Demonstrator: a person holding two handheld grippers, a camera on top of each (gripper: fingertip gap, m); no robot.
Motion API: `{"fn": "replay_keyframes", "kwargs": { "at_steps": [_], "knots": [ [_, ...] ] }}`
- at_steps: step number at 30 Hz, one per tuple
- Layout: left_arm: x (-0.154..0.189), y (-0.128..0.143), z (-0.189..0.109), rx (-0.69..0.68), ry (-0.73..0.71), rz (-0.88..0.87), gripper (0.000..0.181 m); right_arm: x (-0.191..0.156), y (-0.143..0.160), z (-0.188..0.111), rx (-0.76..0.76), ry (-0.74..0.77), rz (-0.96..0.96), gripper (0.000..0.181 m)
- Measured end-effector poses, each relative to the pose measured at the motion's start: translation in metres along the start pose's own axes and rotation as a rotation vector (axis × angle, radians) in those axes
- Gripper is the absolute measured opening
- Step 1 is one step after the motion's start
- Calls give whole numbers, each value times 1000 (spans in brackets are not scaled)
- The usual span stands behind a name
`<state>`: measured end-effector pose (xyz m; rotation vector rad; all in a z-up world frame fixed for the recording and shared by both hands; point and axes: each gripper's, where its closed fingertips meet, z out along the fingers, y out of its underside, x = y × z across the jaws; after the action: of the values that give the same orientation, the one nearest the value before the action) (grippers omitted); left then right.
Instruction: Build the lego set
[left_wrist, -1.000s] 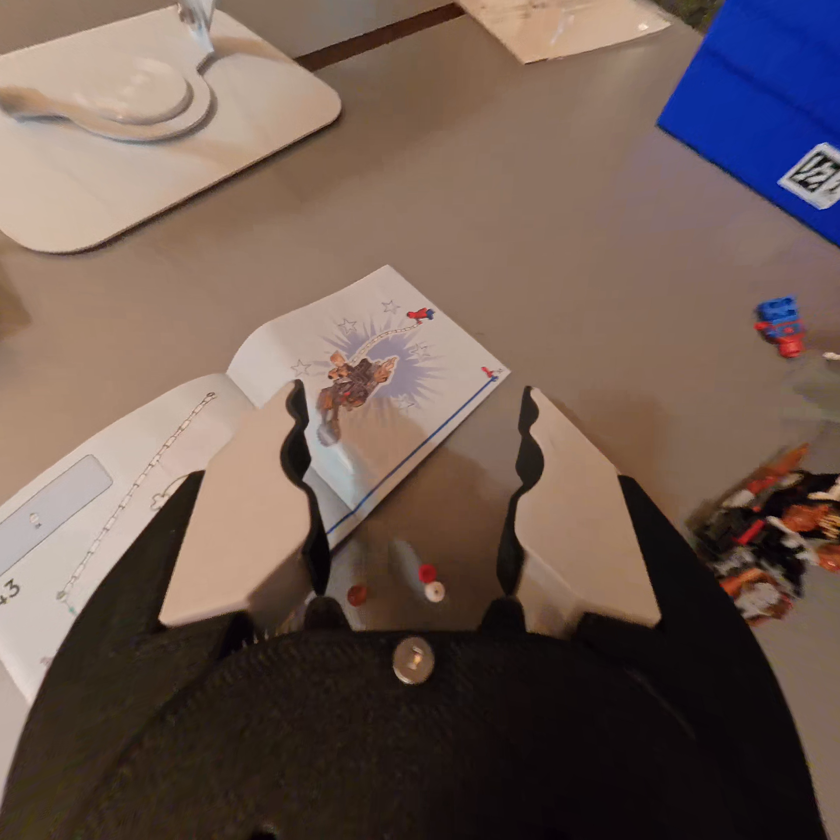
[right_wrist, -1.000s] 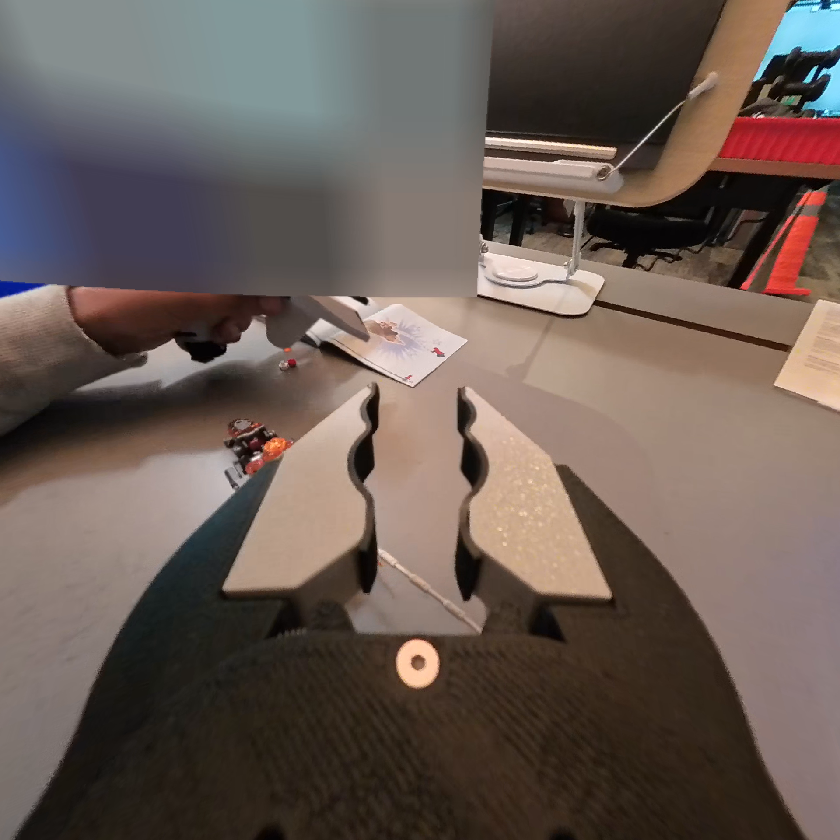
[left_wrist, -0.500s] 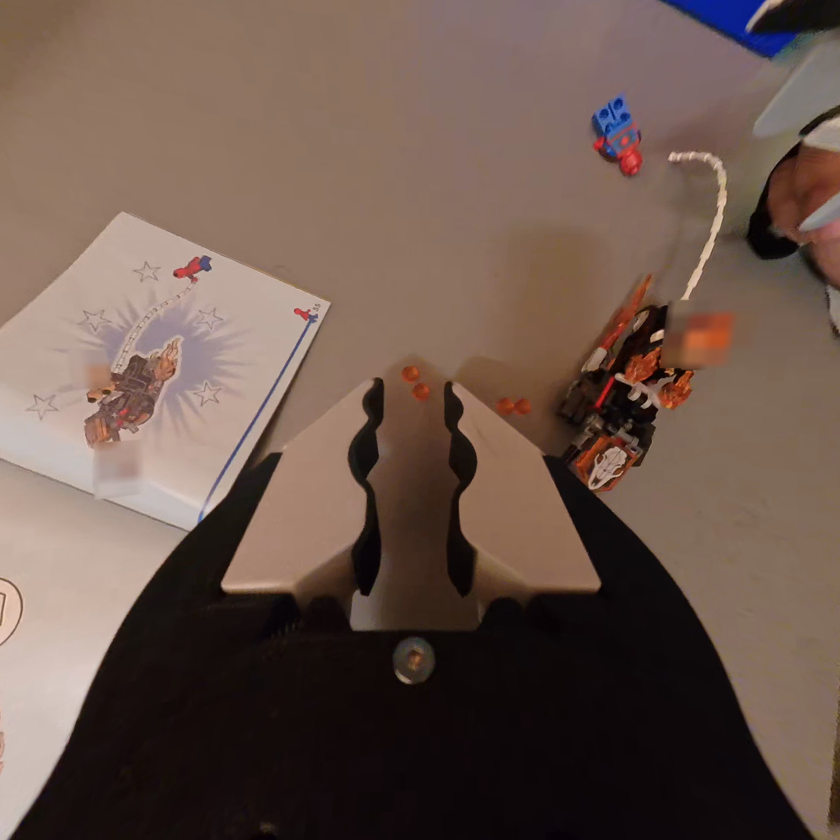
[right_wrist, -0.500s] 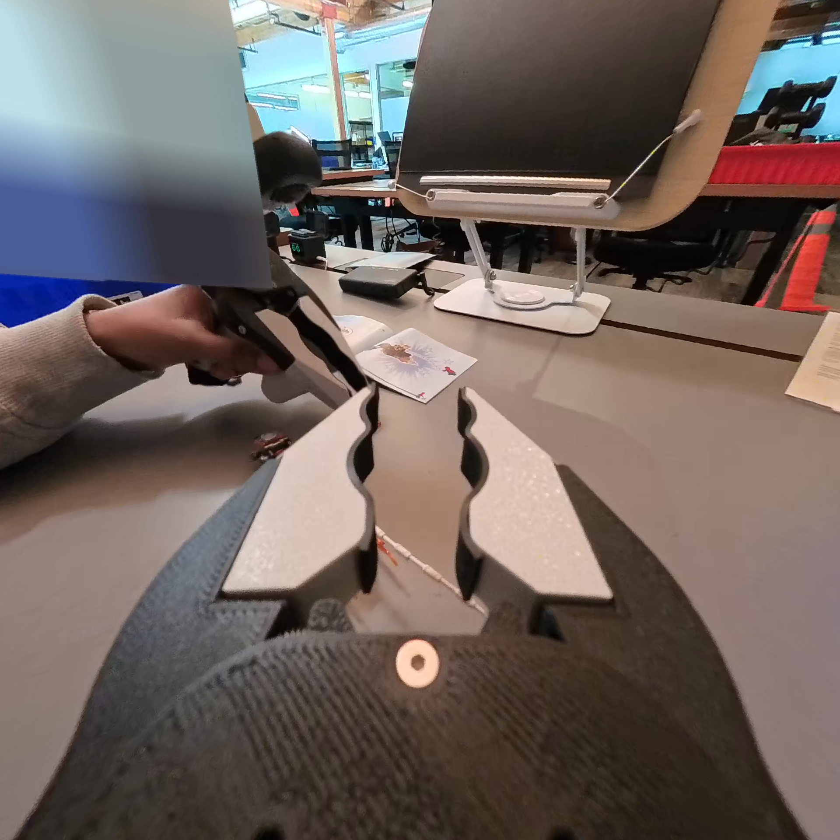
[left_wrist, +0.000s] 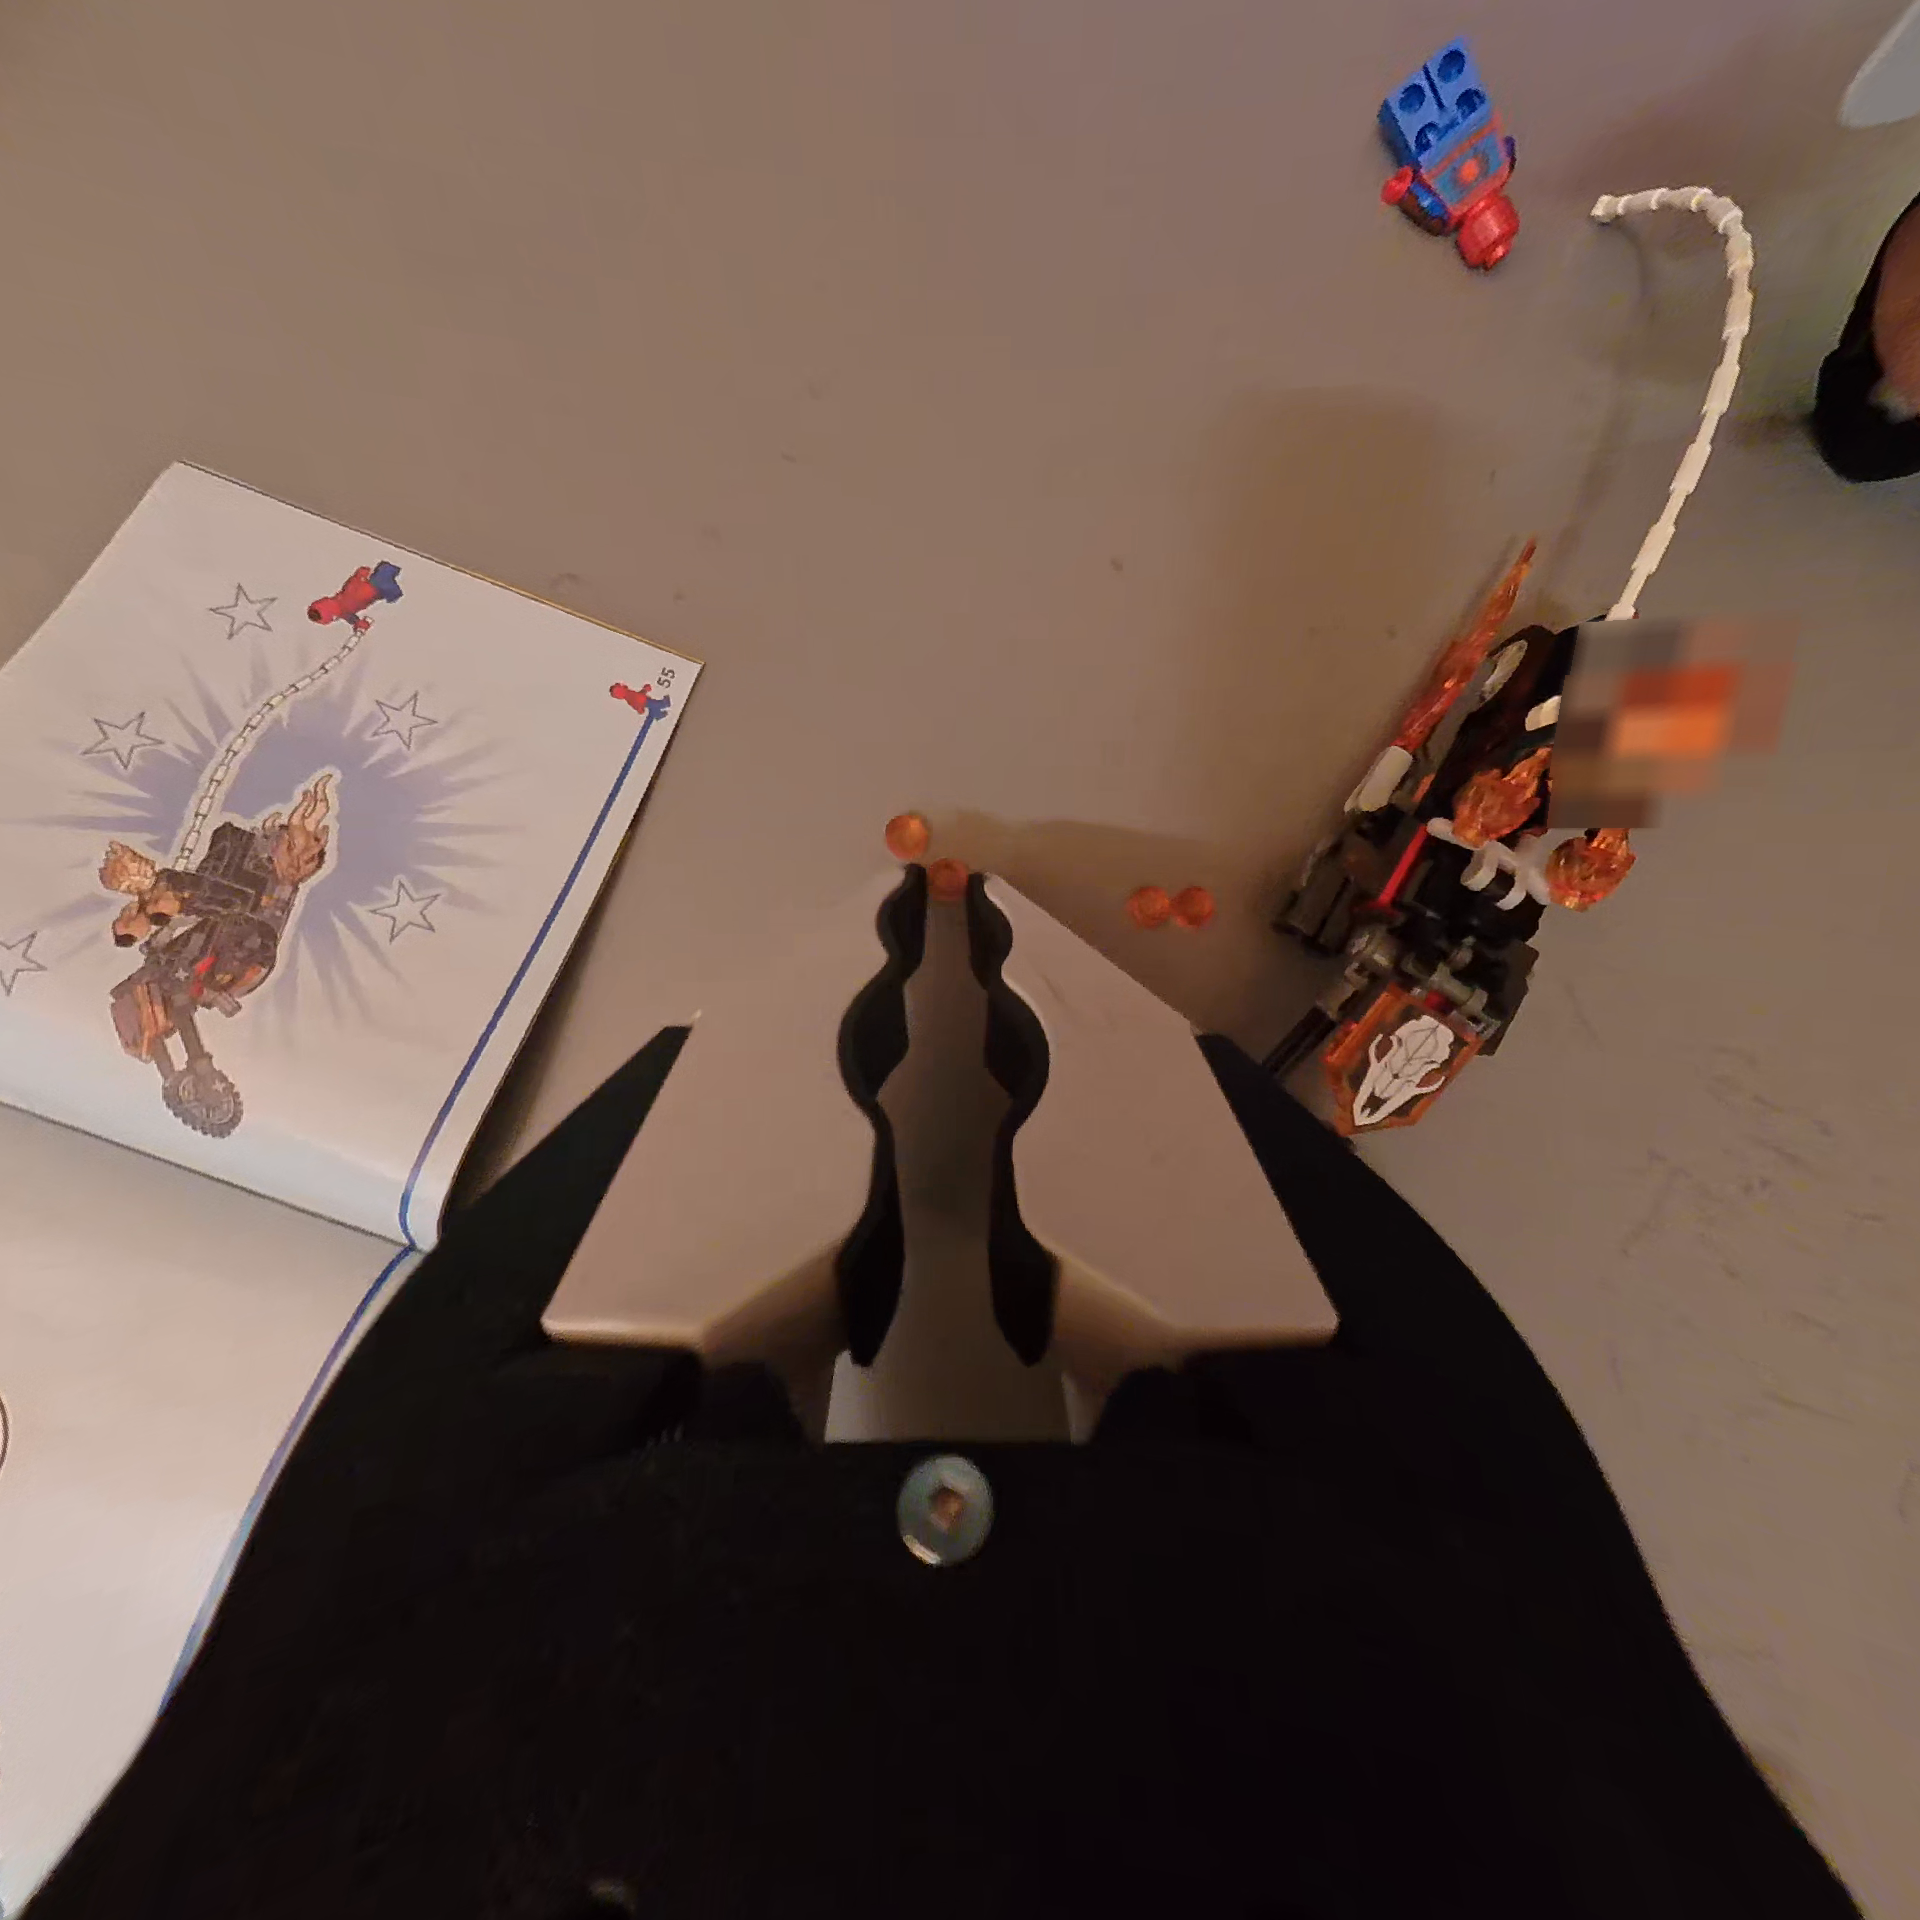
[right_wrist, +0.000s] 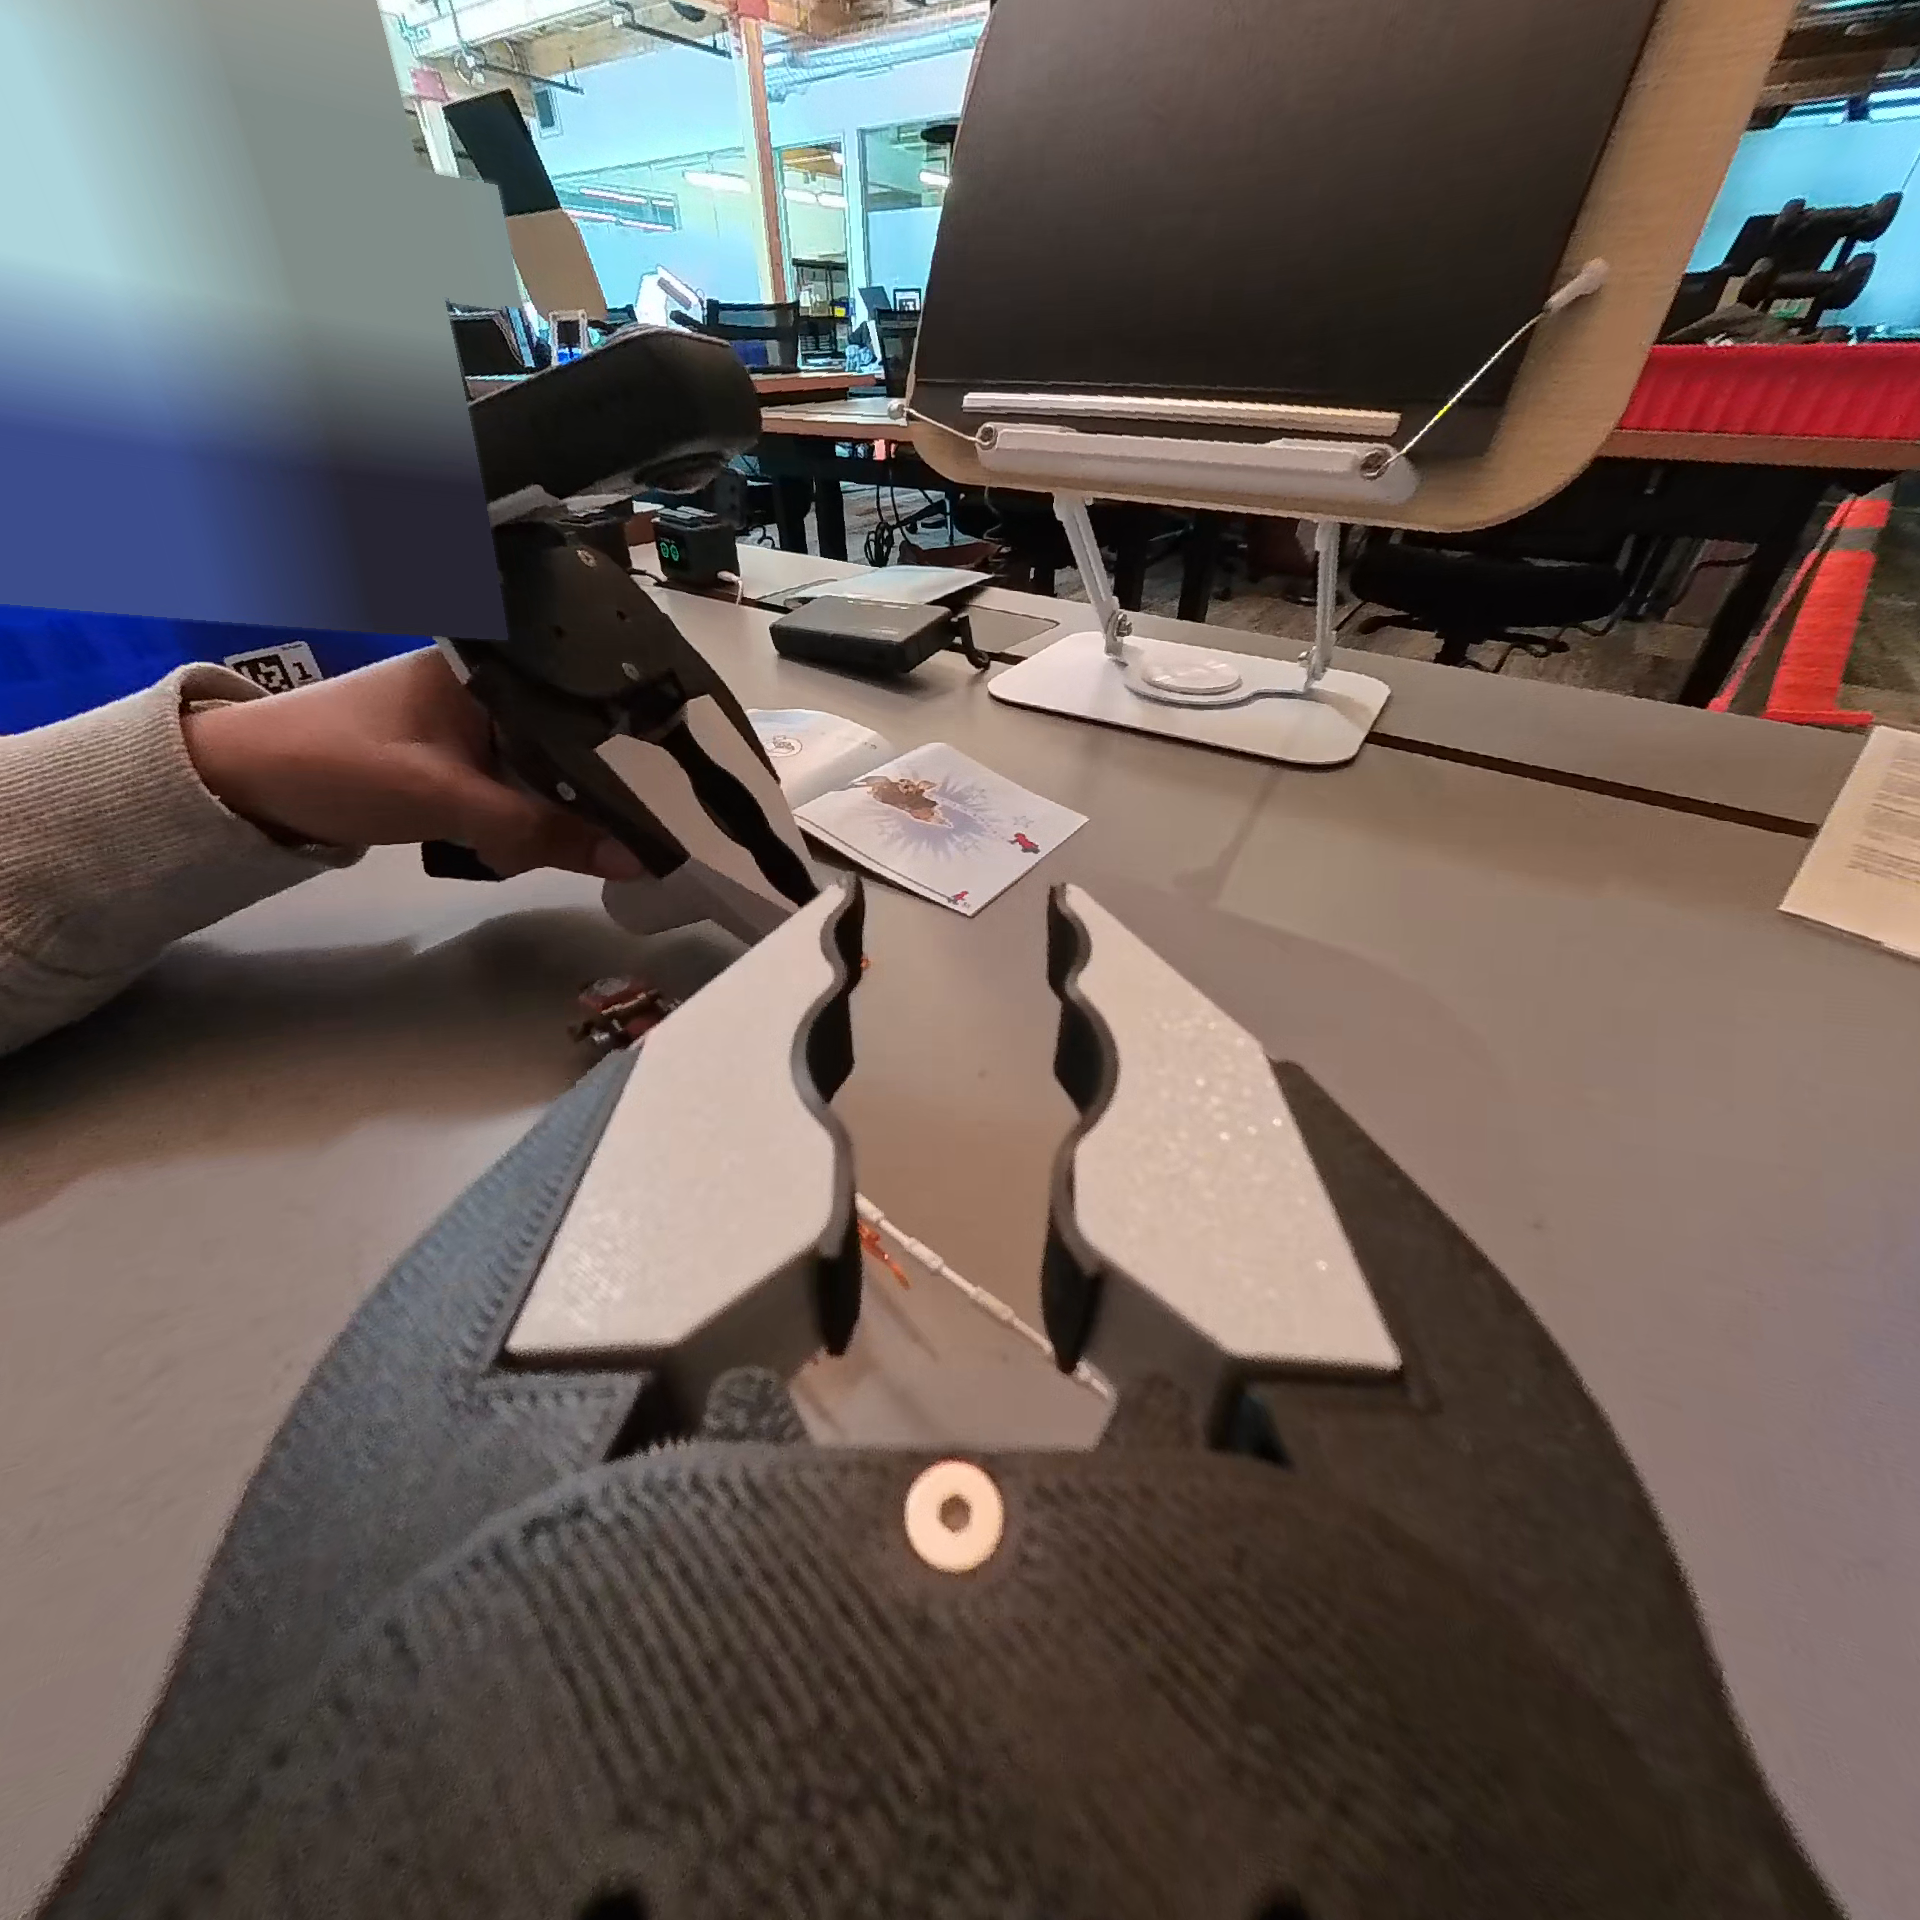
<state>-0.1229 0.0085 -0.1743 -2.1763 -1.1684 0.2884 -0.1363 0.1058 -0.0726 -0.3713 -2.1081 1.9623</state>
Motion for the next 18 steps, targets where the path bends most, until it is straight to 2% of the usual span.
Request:
{"fn": "replay_keyframes", "kwargs": {
  "at_steps": [9,18],
  "knots": [
    [-2,-4,-5,13,-21,-4,6,-1,0,0,-4,3,-9,33],
    [10,-23,-33,127,-57,41,6,2,-1,-2,2,24,-10,37]
  ]
}}
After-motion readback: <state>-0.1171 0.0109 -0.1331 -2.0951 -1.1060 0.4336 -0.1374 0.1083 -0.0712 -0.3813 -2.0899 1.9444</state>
